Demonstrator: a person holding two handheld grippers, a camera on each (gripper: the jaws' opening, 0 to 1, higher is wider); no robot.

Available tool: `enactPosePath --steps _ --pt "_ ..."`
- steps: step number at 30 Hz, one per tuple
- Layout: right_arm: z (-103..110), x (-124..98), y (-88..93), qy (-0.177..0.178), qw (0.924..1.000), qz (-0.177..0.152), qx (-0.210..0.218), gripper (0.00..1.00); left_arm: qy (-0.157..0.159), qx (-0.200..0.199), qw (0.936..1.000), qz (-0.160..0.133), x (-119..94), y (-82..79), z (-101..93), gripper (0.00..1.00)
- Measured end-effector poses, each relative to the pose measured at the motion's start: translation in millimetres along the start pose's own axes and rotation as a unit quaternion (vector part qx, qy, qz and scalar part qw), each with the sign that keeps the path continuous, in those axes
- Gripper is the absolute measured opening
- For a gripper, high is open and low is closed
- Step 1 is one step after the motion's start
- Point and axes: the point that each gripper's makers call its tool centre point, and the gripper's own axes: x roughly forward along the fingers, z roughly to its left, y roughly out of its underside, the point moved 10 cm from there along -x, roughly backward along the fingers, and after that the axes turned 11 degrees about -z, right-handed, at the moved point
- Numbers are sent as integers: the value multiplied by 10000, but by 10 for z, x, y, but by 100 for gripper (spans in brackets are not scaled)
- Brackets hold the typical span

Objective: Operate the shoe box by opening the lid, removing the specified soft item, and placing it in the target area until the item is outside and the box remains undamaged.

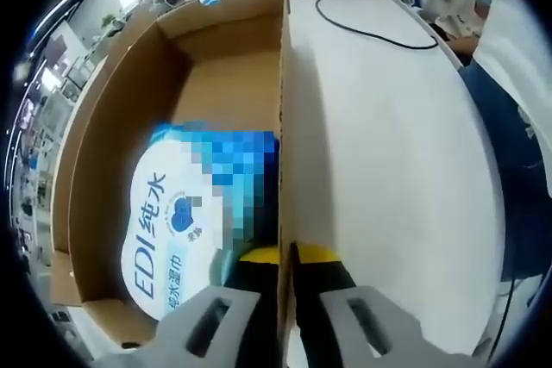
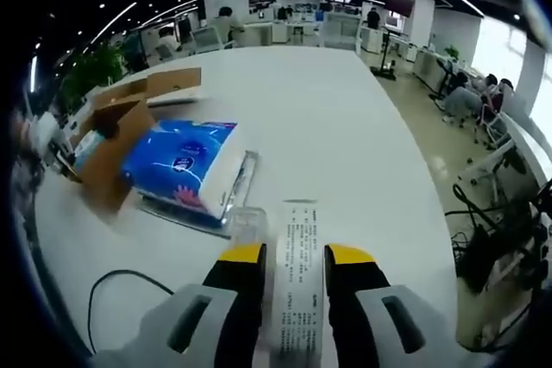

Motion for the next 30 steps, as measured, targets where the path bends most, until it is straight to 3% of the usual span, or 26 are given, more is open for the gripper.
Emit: enactPosePath --steps 14,21,27,30 --pt "56 -128 -215 109 9996 -223 -95 32 -18 -8 10000 -5 -1 -5 -10 1" --pt "212 -256 -467 130 9980 -542 -290 36 -50 -40 10000 -57 2 24 -16 1" --pt "361 -328 -675 57 9965 -741 -379 46 -75 -13 9999 -72 8 23 -14 1" --pt "476 -393 -857 -20 9943 -990 -401 52 -84 -19 9999 -88 6 27 -9 1"
